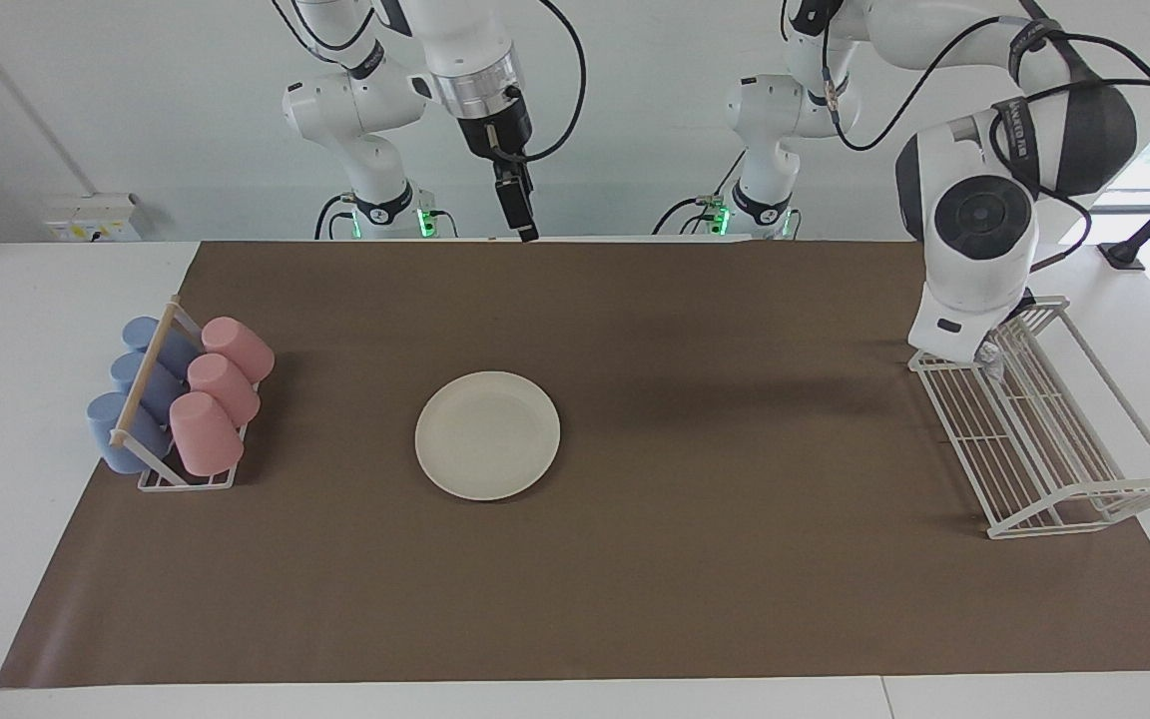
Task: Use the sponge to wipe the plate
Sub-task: 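Carry the sponge toward the plate while the right gripper reaches it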
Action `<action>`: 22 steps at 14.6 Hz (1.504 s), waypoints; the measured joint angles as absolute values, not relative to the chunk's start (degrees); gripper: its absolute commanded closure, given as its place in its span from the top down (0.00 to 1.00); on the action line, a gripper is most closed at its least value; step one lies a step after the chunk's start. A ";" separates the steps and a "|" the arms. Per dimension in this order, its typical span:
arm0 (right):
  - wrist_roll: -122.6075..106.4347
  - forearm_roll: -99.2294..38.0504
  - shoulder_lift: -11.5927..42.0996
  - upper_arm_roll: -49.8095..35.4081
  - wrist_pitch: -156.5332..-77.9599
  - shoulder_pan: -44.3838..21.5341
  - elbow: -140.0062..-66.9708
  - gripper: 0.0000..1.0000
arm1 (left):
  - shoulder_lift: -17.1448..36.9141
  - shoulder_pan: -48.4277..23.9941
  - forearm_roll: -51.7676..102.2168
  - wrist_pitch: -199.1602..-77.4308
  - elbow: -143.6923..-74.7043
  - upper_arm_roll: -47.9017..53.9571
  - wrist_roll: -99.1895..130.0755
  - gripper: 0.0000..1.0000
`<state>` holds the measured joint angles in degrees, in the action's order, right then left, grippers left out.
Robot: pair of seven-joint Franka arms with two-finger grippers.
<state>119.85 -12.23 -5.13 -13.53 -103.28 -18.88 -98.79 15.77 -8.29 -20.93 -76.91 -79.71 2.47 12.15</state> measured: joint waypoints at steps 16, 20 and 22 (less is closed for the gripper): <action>138.74 -12.27 -2.16 -13.62 -119.85 -30.69 -105.02 1.00 | -4.10 0.43 52.44 -89.40 -111.08 0.74 1.93 0.00; 137.06 -12.27 -2.16 -13.62 -119.86 -31.56 -105.02 1.00 | -6.40 0.22 54.53 -86.70 -117.32 1.10 -12.55 0.00; 136.70 -12.27 -2.16 -13.62 -120.60 -31.85 -105.08 1.00 | -6.39 0.24 57.09 -85.00 -119.30 1.06 -17.29 0.00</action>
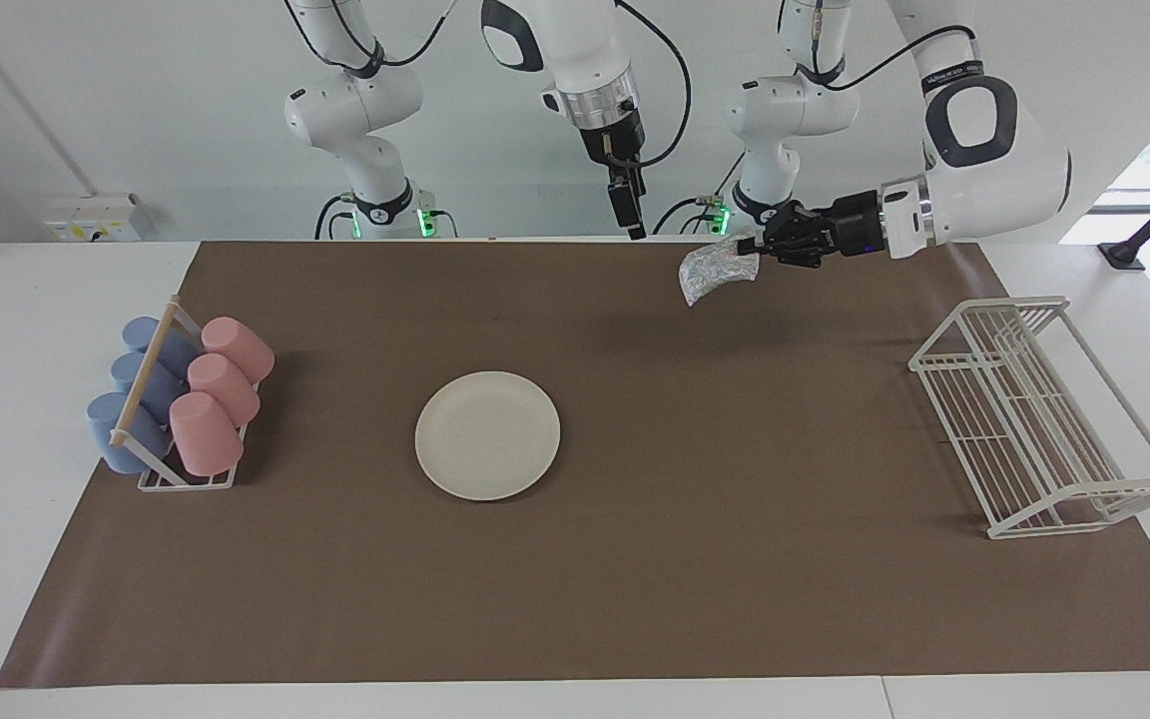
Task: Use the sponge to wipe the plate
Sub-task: 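Carry the sponge toward the plate while the right gripper reaches it, then grasp the sponge with the right gripper while the left gripper releases it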
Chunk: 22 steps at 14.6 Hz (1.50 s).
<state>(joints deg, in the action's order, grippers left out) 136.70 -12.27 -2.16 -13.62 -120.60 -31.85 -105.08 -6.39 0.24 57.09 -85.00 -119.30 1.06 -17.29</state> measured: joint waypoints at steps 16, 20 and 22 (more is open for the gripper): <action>132.27 -12.26 -0.99 -13.47 -132.25 -35.66 -110.21 0.78 | -6.65 0.24 68.64 -81.35 -126.20 0.96 -20.25 0.00; 131.77 -12.26 -0.06 -13.46 -134.95 -35.66 -110.30 0.05 | -6.67 0.24 68.64 -81.04 -126.20 0.94 -20.31 0.00; 129.81 -12.26 0.03 -13.46 -135.06 -35.66 -110.30 0.00 | -6.67 0.24 68.64 -80.84 -126.22 0.92 -20.32 0.00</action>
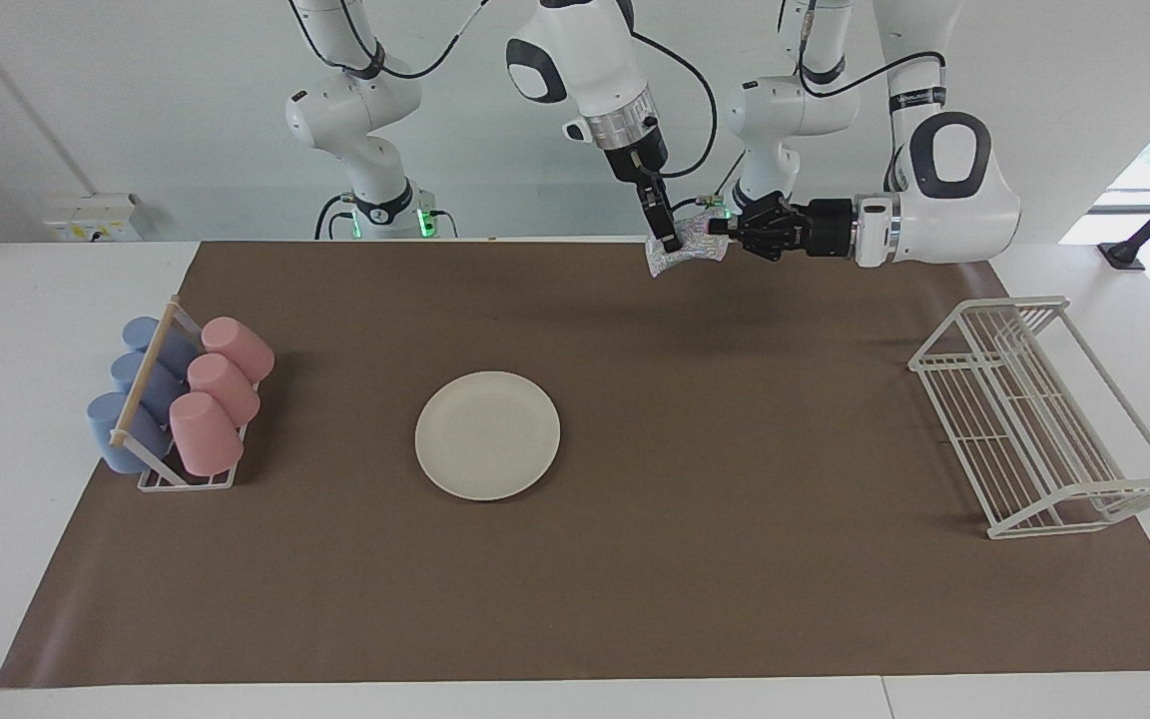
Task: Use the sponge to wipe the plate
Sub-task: 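Grasp the sponge with the right gripper while the left gripper releases it, then lower the sponge onto the cream plate with the right gripper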
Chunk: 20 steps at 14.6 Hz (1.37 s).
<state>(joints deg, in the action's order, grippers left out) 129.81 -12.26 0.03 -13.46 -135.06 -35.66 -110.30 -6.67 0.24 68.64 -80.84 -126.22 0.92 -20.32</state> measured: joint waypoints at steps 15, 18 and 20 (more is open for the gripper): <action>123.61 -12.24 0.04 -13.16 -133.57 -34.93 -110.62 0.00 | -8.91 0.27 63.57 -80.22 -125.85 0.74 -18.30 1.00; 117.13 -12.21 -0.02 -13.01 -130.79 -31.96 -111.74 0.00 | -9.24 0.33 58.17 -80.62 -124.17 0.52 -17.87 1.00; 110.94 -12.17 -0.08 -12.94 -130.37 -28.45 -113.39 0.00 | -9.24 0.35 53.58 -81.85 -122.91 0.45 -17.70 1.00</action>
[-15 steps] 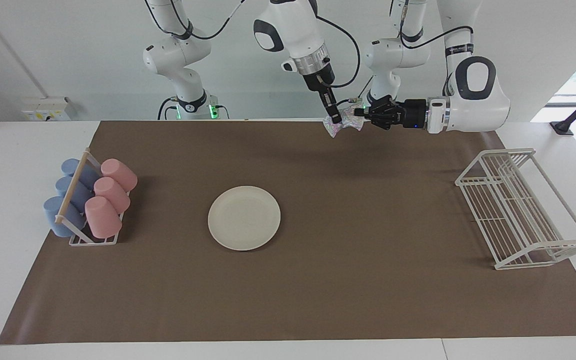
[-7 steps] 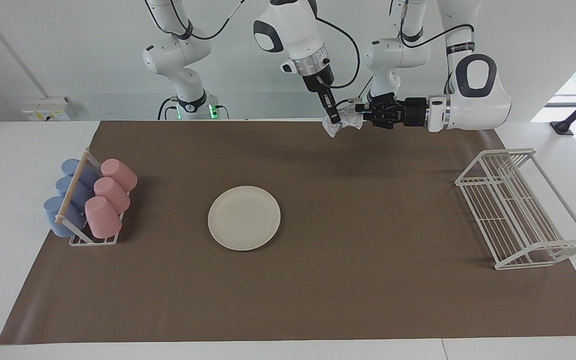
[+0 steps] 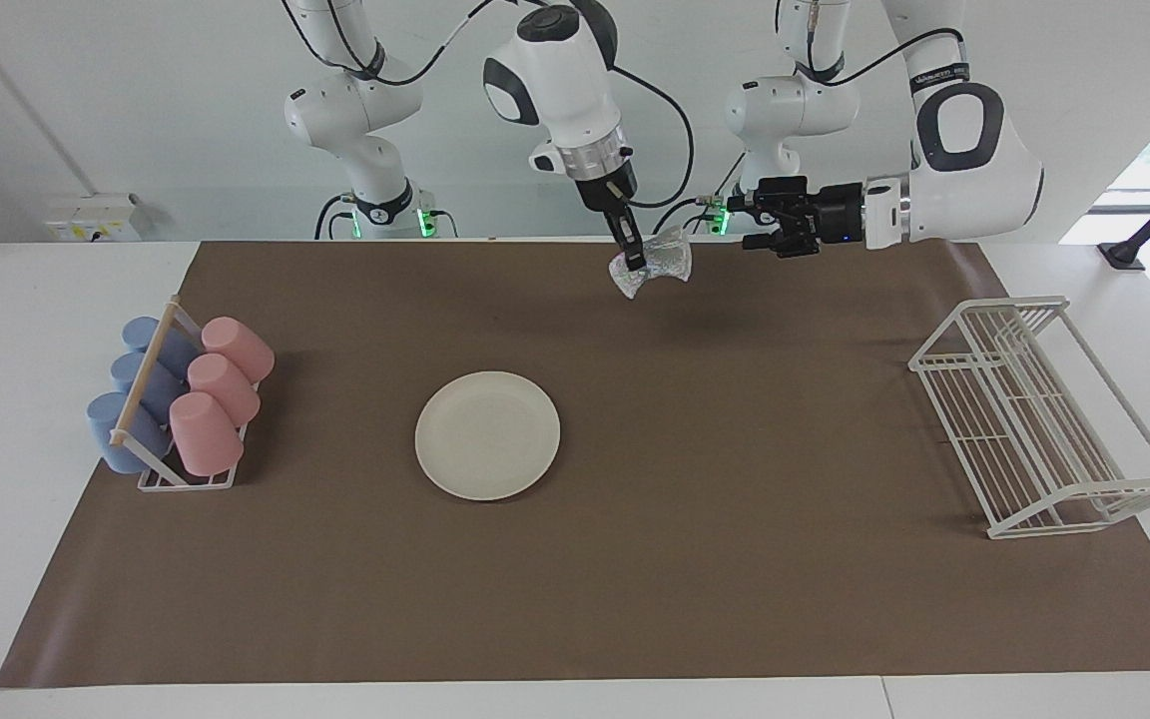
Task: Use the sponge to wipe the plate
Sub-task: 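Lower the sponge onto the cream plate with the right gripper, then rub the sponge around the plate surface with the right gripper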
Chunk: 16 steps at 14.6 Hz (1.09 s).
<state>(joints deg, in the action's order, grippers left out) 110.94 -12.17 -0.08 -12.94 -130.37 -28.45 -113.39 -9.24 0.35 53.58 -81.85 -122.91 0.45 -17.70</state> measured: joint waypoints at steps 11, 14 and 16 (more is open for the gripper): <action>72.95 -12.17 6.11 -12.55 -144.68 -9.39 -124.69 0.00 | -9.07 2.79 23.93 -86.89 -114.53 -0.15 -15.13 1.00; 70.51 -12.17 8.37 -12.57 -147.09 -8.09 -124.85 0.00 | -9.03 2.79 16.98 -89.60 -113.71 -0.03 -15.13 1.00; 70.51 -12.17 11.18 -12.95 -149.66 -8.60 -125.03 0.00 | -8.96 2.79 15.50 -90.46 -113.67 0.01 -15.13 1.00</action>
